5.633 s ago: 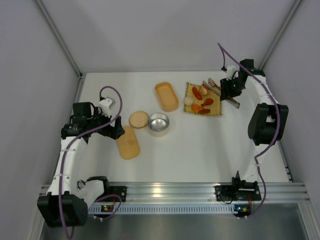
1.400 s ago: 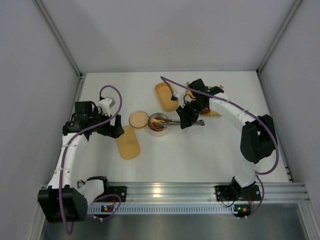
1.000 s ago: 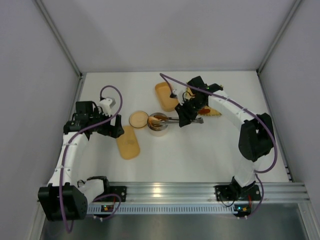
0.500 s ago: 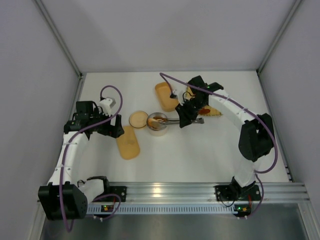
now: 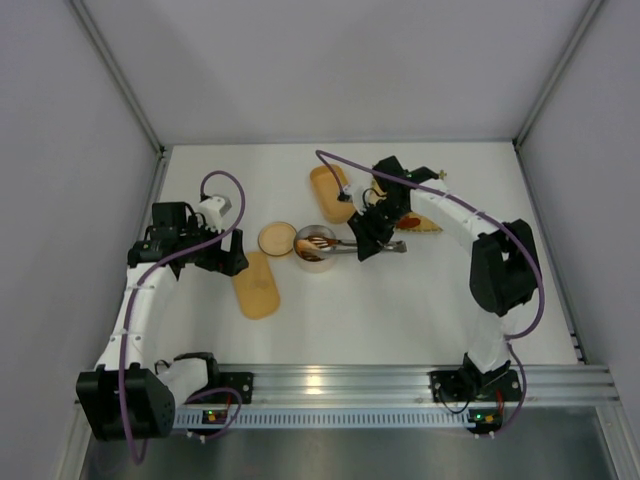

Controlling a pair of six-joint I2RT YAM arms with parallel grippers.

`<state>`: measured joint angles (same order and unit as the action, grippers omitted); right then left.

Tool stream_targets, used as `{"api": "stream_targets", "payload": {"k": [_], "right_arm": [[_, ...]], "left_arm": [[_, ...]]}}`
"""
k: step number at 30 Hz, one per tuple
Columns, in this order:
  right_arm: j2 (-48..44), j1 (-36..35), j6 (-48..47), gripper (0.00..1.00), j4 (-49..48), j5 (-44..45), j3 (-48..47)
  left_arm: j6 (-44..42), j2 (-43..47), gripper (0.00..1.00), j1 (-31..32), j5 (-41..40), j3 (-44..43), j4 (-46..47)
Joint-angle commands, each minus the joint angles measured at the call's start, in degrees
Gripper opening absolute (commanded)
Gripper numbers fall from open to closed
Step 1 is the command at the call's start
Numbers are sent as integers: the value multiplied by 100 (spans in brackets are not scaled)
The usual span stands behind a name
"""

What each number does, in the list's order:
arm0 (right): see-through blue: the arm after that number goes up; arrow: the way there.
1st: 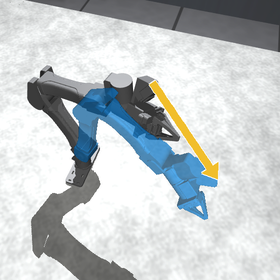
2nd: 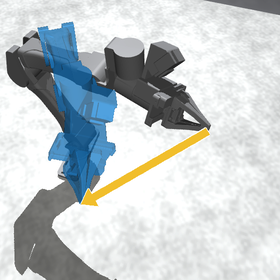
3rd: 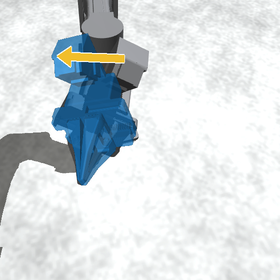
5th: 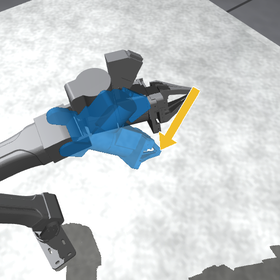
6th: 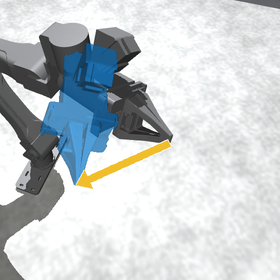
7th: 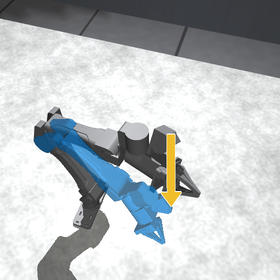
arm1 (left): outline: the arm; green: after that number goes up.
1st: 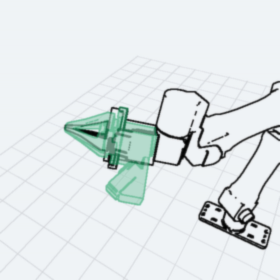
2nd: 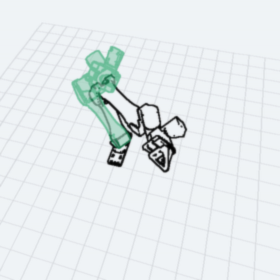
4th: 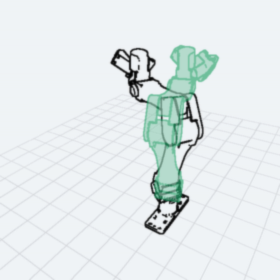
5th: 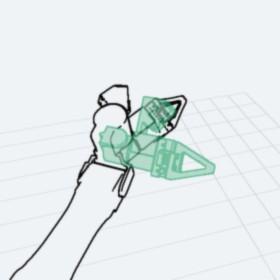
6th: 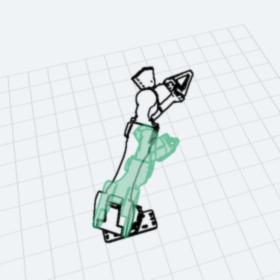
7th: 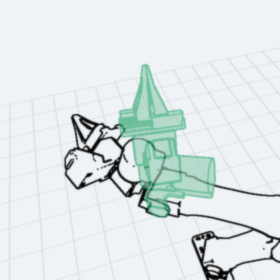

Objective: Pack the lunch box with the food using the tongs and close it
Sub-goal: Place the fake food in the packing box, then pick up the fake food from the plate.

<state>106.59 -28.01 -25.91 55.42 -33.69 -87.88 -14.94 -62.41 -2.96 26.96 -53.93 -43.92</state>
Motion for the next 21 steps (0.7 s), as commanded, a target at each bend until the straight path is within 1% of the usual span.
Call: {"api": "stream_targets", "payload": {"k": [1, 4, 8, 15, 21], "right_arm": [[-24, -117, -2, 44, 74, -129, -318], [-67, -108, 25, 46, 74, -146, -353], [-138, -117, 86, 53, 101, -103, -441], [-357, -117, 156, 53, 189, -15, -713], [-674, 50, 262, 53, 312, 21, -1064]], "left_arm": [[-9, 36, 98, 6, 37, 32, 182], [-9, 62, 98, -3, 46, 49, 191], [-9, 89, 98, 6, 55, 58, 182], [0, 177, 98, -3, 64, 49, 173], [35, 212, 98, 6, 107, 32, 156]]}}
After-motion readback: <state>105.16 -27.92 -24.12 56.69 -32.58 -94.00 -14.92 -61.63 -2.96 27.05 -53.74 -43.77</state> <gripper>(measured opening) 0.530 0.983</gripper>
